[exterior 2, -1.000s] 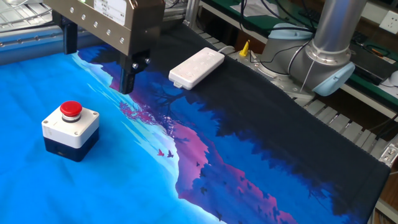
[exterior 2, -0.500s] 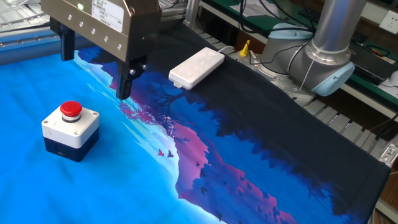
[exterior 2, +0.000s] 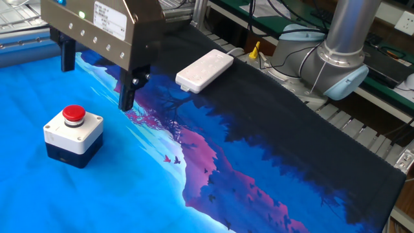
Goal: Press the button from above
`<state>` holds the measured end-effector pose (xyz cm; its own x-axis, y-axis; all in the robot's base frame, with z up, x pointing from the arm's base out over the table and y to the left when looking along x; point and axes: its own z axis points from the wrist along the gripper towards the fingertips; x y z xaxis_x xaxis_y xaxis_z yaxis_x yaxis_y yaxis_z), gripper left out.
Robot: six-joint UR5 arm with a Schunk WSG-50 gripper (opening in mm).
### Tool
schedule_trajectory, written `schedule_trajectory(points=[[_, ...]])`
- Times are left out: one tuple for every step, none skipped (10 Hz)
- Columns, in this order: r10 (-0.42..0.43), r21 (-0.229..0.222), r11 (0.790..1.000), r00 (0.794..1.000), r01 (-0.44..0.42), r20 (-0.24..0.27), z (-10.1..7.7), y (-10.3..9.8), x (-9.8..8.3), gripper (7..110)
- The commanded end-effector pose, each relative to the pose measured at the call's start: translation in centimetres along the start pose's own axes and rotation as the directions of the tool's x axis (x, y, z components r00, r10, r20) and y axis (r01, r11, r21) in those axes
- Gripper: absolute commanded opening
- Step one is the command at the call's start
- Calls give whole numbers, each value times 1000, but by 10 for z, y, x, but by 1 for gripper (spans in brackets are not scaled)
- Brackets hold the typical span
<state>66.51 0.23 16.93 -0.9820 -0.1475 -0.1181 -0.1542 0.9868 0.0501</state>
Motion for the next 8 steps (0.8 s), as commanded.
schedule_trajectory(points=[[-34,18,999,999,33,35,4,-9,-5,7],[-93,108,990,995,89,35,1,-30,-7,7],[-132,172,977,991,124,34,-2,-46,-10,7],[-114,144,984,993,107,43,-1,-39,-10,7],[-78,88,993,996,74,46,1,-26,-8,7],[-66,67,996,997,63,45,2,-21,-8,7],[-64,65,996,997,61,44,3,-20,-7,7],[-68,59,996,997,65,45,4,-20,-4,7]])
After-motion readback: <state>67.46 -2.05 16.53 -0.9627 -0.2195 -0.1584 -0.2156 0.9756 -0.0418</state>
